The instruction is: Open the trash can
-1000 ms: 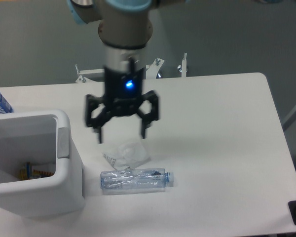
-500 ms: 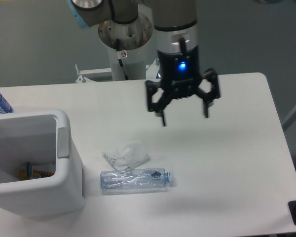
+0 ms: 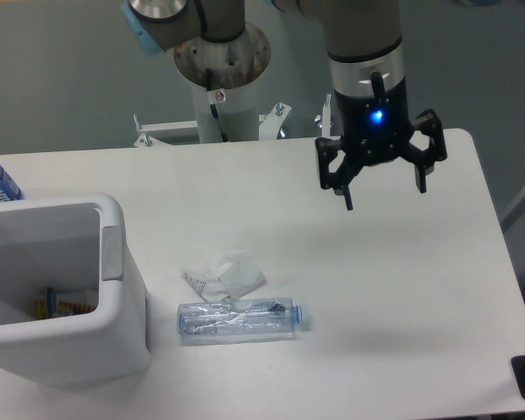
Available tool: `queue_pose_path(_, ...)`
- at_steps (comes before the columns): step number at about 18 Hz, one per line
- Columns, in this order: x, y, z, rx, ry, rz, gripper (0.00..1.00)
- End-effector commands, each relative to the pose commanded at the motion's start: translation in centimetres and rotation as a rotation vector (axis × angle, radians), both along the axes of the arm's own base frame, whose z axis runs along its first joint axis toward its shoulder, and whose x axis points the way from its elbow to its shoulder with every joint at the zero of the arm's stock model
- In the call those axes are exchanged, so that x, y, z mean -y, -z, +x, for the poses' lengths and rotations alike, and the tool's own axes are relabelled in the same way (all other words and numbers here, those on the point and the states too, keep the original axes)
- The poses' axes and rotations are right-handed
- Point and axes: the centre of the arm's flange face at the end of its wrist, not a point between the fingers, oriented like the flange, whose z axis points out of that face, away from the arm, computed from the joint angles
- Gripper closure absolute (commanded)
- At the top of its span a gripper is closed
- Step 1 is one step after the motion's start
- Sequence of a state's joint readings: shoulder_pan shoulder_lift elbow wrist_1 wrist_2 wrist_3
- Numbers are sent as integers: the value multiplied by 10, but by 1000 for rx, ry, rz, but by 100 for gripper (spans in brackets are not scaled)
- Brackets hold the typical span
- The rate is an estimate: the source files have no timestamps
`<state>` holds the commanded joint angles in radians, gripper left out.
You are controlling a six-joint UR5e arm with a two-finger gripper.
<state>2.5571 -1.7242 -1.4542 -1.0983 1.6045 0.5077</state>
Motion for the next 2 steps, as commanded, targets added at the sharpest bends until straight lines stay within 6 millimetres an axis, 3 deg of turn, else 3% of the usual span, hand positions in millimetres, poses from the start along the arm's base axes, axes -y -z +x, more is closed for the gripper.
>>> queue_pose_path(2, 0, -1, 0, -3, 1, 4, 0)
